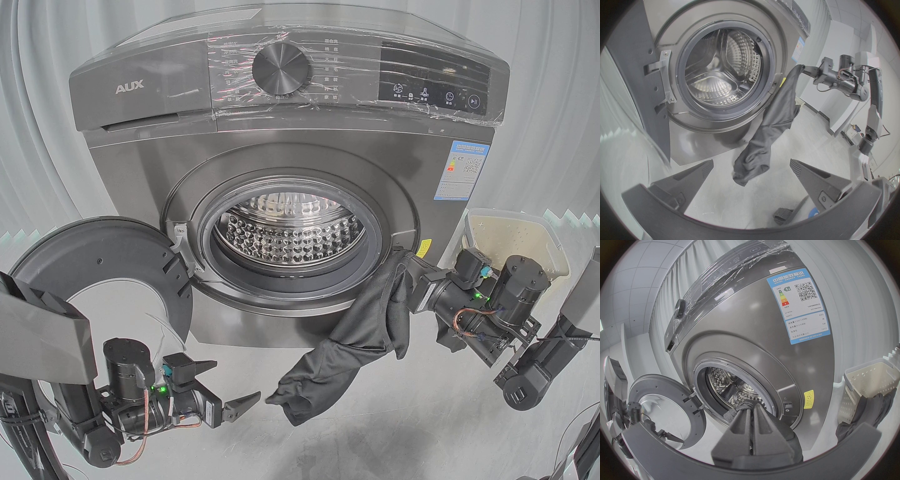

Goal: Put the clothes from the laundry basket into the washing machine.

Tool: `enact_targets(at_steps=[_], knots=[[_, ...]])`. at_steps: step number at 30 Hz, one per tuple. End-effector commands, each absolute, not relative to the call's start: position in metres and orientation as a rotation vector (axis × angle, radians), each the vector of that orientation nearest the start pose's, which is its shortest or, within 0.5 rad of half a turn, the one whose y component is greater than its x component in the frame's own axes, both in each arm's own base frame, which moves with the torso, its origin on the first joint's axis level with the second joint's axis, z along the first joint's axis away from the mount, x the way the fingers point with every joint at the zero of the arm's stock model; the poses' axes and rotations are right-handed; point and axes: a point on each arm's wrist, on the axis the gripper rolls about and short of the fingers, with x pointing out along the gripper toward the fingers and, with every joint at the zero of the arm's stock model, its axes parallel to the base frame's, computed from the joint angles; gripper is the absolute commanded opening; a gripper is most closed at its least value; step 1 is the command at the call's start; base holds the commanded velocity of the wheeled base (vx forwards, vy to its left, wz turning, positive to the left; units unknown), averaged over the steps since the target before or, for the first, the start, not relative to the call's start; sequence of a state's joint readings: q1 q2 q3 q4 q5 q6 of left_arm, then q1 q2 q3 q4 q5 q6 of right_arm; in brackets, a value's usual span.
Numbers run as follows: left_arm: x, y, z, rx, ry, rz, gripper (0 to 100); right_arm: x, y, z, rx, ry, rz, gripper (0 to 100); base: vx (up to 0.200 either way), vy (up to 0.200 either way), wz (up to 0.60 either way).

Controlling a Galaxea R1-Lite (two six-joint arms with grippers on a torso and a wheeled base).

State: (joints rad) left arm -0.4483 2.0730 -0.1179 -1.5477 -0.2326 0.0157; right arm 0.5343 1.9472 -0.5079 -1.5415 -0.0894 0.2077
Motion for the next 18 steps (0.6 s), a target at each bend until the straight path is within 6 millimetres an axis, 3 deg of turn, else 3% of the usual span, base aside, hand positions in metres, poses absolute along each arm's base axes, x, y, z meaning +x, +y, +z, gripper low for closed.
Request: enact_targets(at_steps=[1, 3, 11, 18], knots=[[0.201, -0.101, 0.044, 0.075, 0.386, -0.699, 100, 0.269, 0.157, 0.124, 0.234, -0.047, 0.45, 0, 0.0, 0.0, 0.0], [0.202, -0.102, 0.044, 0.081, 0.38, -0.7, 100, 0.269, 0.159, 0.124, 0.235, -0.046, 0.454, 0, 0.0, 0.0, 0.0], [0.238, -0.137, 0.046, 0.073, 0.263, -0.746, 100, 0.262, 0.175, 0.132, 0.249, -0.075, 0.503, 0, 0.0, 0.0, 0.0], [0.26, -0.153, 0.037, 0.069, 0.235, -0.752, 100, 0.263, 0.213, 0.153, 0.279, -0.119, 0.544, 0, 0.0, 0.0, 0.0]])
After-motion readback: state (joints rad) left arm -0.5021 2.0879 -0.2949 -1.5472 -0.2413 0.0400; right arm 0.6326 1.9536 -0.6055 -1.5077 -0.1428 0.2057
